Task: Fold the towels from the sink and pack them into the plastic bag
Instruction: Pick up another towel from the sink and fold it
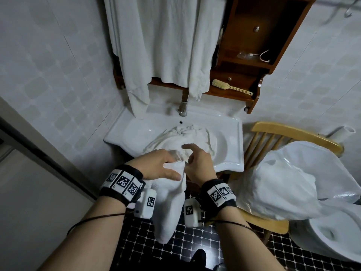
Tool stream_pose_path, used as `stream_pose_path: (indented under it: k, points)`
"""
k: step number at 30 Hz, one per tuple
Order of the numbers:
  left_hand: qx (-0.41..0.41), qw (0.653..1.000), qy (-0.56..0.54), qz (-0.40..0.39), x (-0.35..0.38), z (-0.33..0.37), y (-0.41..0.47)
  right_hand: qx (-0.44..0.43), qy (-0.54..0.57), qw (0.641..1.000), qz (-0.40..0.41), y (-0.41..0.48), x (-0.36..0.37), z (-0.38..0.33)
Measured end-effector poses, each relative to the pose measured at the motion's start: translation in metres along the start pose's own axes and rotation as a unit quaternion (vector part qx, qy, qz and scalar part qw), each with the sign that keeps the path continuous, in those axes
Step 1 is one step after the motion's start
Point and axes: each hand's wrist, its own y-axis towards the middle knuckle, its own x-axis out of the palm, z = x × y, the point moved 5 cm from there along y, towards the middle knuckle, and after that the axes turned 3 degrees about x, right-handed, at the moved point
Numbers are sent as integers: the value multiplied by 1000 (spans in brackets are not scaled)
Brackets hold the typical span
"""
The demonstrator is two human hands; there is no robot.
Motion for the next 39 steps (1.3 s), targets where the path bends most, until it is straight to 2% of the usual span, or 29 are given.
stream_pose_path:
  k: [3, 5, 7, 10, 13, 15, 18, 19, 22, 25, 32, 35, 37, 39]
  points:
    - [17, 1000, -24, -6, -2, 0, -5, 23, 123, 990, -68, -6, 11, 1]
    - [35, 998, -43, -12, 1, -6, -2, 56, 226, 965, -122, -11, 18, 0]
    - [44, 997, -56, -4, 3, -12, -1, 42, 280, 942, -182, -17, 21, -4]
    - [60, 995, -74, 8, 9, -25, 4, -39, 238, 945, -219, -19, 20, -8]
    - [80, 994, -80, 10, 15, -28, 6, -60, 144, 964, -216, -12, 20, -6]
    - [72, 991, -104, 42, 19, -30, 6, -73, 64, 972, -213, -9, 18, -6]
    - [24, 975, -149, 162, 13, -35, 1, -84, 11, 978, -192, -5, 4, 0]
    - [7, 973, -151, 174, 10, -38, -1, -92, 1, 979, -182, -5, 0, 2]
    - [18, 988, -131, 78, 13, -35, 4, -110, 2, 981, -160, -7, -5, 0]
    - [-4, 1000, -5, 10, 21, -30, 12, -121, 11, 983, -134, -6, -10, -5]
    - [-131, 979, 141, 66, 6, -38, 5, -76, 20, 997, 16, -3, -40, 3]
    - [-179, 962, 190, 87, -3, -41, 0, -33, -57, 996, 62, 0, -41, 13]
    - [-186, 939, 269, 106, -9, -37, 0, 31, -100, 991, 84, 1, -39, 21]
    - [-176, 935, 281, 126, -13, -30, 2, 54, -73, 989, 115, 0, -37, 20]
